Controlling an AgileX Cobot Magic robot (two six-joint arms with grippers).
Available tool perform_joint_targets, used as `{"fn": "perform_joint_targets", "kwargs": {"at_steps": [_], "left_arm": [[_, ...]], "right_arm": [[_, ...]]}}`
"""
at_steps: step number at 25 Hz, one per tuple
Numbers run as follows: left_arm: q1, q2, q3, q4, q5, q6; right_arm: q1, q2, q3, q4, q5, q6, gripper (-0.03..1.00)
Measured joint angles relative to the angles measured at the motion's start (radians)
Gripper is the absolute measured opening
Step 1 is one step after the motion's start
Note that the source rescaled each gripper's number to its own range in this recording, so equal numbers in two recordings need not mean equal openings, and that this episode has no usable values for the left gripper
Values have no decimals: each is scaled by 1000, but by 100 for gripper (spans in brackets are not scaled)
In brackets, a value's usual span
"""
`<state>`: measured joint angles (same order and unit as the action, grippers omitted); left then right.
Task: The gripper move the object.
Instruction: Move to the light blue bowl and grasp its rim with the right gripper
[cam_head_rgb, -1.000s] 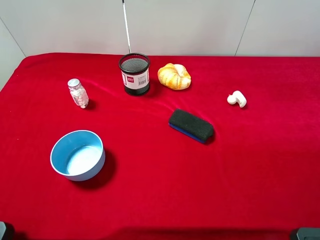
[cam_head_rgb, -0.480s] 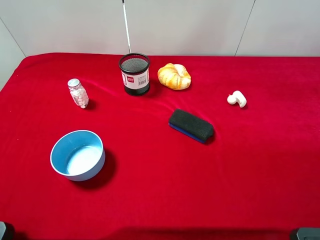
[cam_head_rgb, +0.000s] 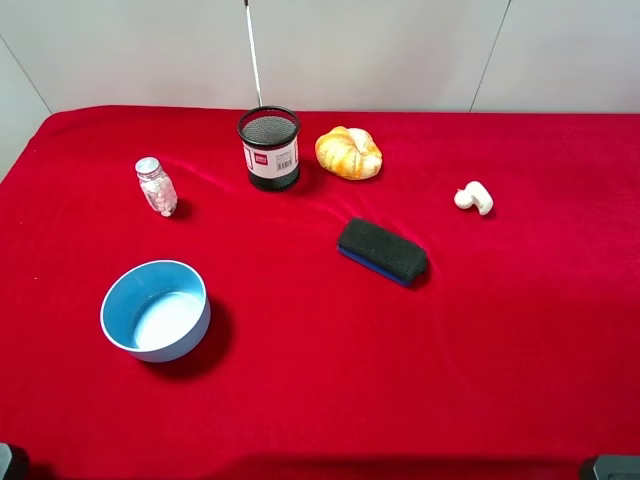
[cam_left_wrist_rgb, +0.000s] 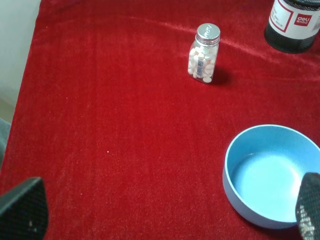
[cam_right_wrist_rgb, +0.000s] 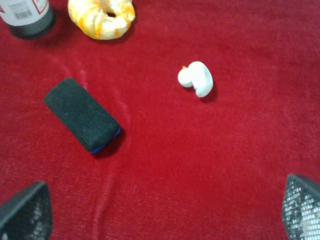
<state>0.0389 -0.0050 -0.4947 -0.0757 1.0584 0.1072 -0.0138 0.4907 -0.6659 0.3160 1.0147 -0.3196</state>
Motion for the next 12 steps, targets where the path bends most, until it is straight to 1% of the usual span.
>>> {"fn": "perform_joint_targets", "kwargs": {"at_steps": [6,12], "left_arm": [[0,0,0,0,0,0],[0,0,0,0,0,0]], "right_arm": [[83,140,-56,2,0,0,100],[198,314,-136,-4,-1,0,100]]}}
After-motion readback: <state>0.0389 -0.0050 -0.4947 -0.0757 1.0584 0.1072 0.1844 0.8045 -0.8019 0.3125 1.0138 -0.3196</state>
